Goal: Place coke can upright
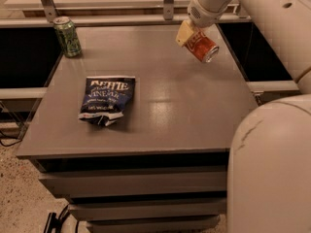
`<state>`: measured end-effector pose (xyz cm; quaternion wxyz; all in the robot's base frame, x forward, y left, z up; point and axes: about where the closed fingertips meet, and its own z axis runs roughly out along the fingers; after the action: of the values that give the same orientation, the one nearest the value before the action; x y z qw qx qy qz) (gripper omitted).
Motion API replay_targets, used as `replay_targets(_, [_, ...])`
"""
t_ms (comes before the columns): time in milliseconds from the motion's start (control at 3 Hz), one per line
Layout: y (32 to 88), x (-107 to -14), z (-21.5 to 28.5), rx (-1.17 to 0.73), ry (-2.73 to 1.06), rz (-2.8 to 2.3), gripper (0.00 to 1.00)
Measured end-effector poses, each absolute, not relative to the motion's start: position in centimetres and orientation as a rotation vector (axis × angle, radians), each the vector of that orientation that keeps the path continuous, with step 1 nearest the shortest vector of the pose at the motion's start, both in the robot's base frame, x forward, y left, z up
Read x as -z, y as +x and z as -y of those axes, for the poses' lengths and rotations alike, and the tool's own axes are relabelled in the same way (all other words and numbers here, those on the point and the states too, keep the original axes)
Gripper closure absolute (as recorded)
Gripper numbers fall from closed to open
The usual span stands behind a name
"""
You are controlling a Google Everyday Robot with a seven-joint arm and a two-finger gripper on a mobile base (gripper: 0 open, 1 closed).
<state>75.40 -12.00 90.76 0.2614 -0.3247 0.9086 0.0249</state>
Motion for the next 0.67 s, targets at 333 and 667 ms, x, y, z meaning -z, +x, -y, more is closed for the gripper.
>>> replay_targets(333, [72.8, -91.8, 13.2, -0.120, -0.865, -2.449, 1.00])
replay_targets(667, [70.3, -92.5, 14.3, -0.164, -0.836, -2.431, 1.00])
